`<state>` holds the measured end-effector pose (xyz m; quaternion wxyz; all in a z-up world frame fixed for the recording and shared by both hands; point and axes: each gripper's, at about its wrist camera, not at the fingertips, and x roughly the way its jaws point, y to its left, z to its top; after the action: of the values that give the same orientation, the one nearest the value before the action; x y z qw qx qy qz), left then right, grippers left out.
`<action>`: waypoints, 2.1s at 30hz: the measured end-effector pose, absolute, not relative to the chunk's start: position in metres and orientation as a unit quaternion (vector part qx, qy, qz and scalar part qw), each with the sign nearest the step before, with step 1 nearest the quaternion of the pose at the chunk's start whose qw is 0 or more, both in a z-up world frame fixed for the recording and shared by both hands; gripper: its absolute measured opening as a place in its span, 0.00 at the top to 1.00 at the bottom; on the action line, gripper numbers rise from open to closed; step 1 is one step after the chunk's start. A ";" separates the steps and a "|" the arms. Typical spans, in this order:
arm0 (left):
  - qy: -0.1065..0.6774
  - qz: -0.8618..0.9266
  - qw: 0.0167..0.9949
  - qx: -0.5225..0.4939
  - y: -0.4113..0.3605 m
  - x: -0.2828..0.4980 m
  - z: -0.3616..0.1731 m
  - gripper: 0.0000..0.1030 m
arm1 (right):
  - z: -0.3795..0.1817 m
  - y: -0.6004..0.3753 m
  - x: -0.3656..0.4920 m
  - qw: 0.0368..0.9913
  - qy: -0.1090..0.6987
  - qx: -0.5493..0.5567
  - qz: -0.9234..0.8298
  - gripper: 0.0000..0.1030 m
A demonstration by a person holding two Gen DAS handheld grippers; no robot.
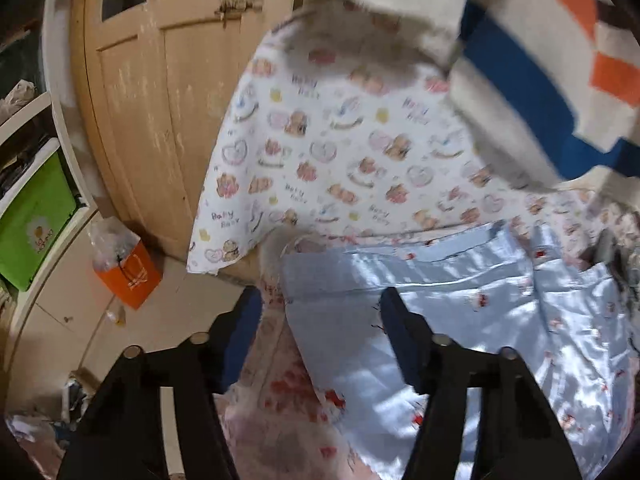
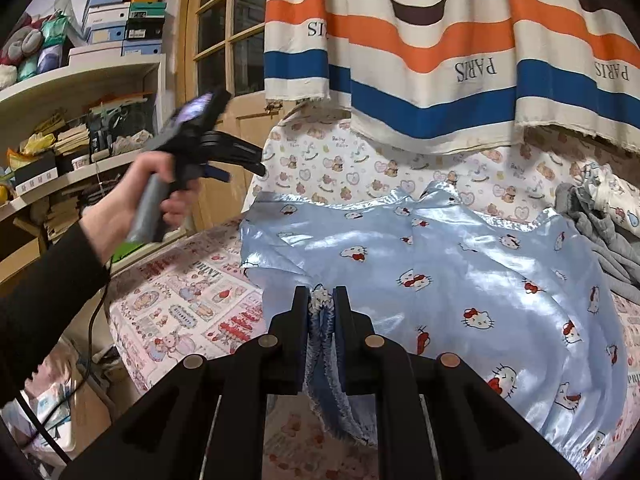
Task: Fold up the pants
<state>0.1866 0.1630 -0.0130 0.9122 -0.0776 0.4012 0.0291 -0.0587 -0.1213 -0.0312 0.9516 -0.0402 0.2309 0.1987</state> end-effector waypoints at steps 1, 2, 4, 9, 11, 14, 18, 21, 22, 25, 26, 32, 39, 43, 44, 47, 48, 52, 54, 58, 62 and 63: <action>0.399 0.044 0.913 -0.070 0.162 0.190 -0.016 0.45 | -0.031 -0.122 -0.057 0.951 0.233 -0.041 0.200 0.89; 0.396 0.061 0.914 -0.061 0.161 0.194 -0.018 0.45 | -0.031 -0.122 -0.055 0.950 0.235 -0.040 0.200 0.89; 0.404 0.064 0.911 -0.057 0.162 0.203 -0.024 0.45 | -0.031 -0.125 -0.054 0.951 0.235 -0.035 0.200 0.89; 0.436 0.044 0.893 -0.101 0.170 0.220 -0.039 0.60 | -0.033 -0.132 -0.051 0.950 0.237 -0.026 0.201 0.89; 0.445 0.039 0.885 -0.130 0.174 0.225 -0.044 0.87 | -0.034 -0.135 -0.050 0.949 0.241 -0.021 0.204 0.89; 0.438 0.042 0.882 -0.168 0.178 0.228 -0.047 1.00 | -0.034 -0.138 -0.051 0.948 0.245 -0.018 0.202 0.89; 0.410 0.047 0.899 -0.146 0.165 0.224 -0.025 1.00 | -0.032 -0.147 -0.055 0.950 0.238 -0.016 0.200 0.89; 0.402 0.064 0.902 -0.145 0.163 0.223 -0.004 0.96 | -0.033 -0.152 -0.056 0.950 0.240 -0.011 0.198 0.89; 0.399 0.070 0.903 -0.142 0.163 0.222 0.001 0.88 | -0.033 -0.152 -0.057 0.949 0.242 -0.009 0.200 0.89; 0.395 0.093 0.905 -0.125 0.167 0.221 0.004 0.35 | -0.031 -0.154 -0.060 0.950 0.238 -0.011 0.204 0.89; 0.402 0.101 0.902 -0.117 0.168 0.223 0.000 0.35 | -0.031 -0.155 -0.061 0.950 0.235 -0.013 0.204 0.89; 0.464 0.090 0.869 -0.147 0.183 0.236 -0.038 0.35 | -0.034 -0.157 -0.061 0.948 0.241 -0.009 0.206 0.89; 0.469 0.058 0.858 -0.202 0.199 0.243 -0.056 0.99 | -0.035 -0.156 -0.062 0.949 0.241 -0.013 0.203 0.89; 0.441 0.051 0.873 -0.203 0.196 0.235 -0.039 0.99 | -0.036 -0.156 -0.059 0.950 0.243 -0.009 0.198 0.89; 0.434 0.051 0.878 -0.195 0.193 0.233 -0.032 0.99 | -0.036 -0.156 -0.058 0.949 0.244 -0.008 0.198 0.89; 0.415 0.038 0.889 -0.188 0.182 0.229 -0.008 0.99 | -0.036 -0.158 -0.058 0.950 0.243 -0.007 0.195 0.89; 0.410 0.033 0.893 -0.184 0.176 0.229 0.000 0.99 | -0.036 -0.159 -0.058 0.951 0.242 -0.007 0.194 0.89; 0.400 0.026 0.908 -0.121 0.133 0.232 0.040 0.99 | -0.037 -0.169 -0.060 0.953 0.243 -0.006 0.182 0.89; 0.391 0.012 0.915 -0.098 0.106 0.234 0.061 0.99 | -0.037 -0.178 -0.060 0.953 0.248 0.000 0.175 0.89; 0.374 -0.024 0.925 -0.061 0.041 0.240 0.096 0.99 | -0.033 -0.206 -0.063 0.955 0.250 0.027 0.155 0.89; 0.365 -0.059 0.928 -0.031 -0.025 0.245 0.120 0.99 | -0.027 -0.234 -0.070 0.960 0.243 0.039 0.130 0.89; 0.364 -0.068 0.929 -0.024 -0.043 0.247 0.125 0.99 | -0.026 -0.241 -0.072 0.962 0.242 0.041 0.123 0.89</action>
<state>0.2465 -0.0432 0.1249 0.9287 -0.0240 0.3637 -0.0680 -0.0718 -0.2407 -0.0262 0.9616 0.0411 0.2418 0.1232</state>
